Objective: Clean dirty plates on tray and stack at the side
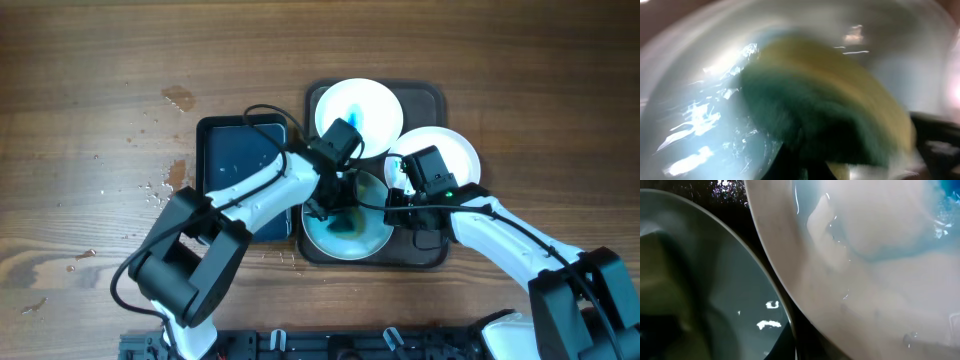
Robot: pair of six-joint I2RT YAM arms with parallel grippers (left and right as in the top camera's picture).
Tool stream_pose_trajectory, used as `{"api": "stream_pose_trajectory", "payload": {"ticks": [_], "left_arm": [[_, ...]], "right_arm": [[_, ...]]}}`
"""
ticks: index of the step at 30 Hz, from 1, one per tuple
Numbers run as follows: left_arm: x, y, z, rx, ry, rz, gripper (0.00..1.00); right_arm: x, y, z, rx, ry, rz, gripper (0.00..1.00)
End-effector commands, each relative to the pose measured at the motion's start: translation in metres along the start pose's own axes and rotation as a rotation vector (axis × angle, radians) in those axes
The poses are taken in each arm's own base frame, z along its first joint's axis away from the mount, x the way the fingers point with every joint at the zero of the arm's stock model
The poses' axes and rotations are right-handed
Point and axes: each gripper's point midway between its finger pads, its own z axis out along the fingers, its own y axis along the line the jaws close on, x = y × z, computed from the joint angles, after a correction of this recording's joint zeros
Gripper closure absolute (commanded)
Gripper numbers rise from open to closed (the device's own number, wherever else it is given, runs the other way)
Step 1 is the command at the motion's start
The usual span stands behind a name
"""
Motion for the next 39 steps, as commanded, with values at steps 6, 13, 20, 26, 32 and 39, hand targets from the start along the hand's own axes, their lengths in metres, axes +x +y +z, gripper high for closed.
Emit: {"api": "stream_pose_trajectory", "payload": {"ticks": [6,13,20,26,32,39], "left_arm": [[-0.032,0.047,-0.001,-0.237,-0.125,-0.023,0.96],[0.034,-0.068,0.047,0.286,0.158,0.203,0.96],[0.055,-0.082,0.038,0.390,0.270,0.208,0.96],[0.008,0.012,0.042,-0.034,0.087,-0.061,0.96],[-0.027,0.097,-0.002,-0.426,-0.138,-0.116,0.96],[-0.035,0.092,-0.024,-0.437,-0.179,-0.121,0.96]], "right_arm": [[0.010,-0.021,0.009,0.090,0.028,0.042,0.96],[0.010,-0.021,0.009,0.089,0.026,0.060,0.96],[0.010,-0.021,0.009,0.089,0.027,0.060,0.96],[0.010,-0.020,0.009,0.086,0.028,0.060,0.96],[0.010,-0.020,0.009,0.086,0.028,0.060,0.96],[0.010,-0.020,0.009,0.086,0.028,0.059,0.96]]}}
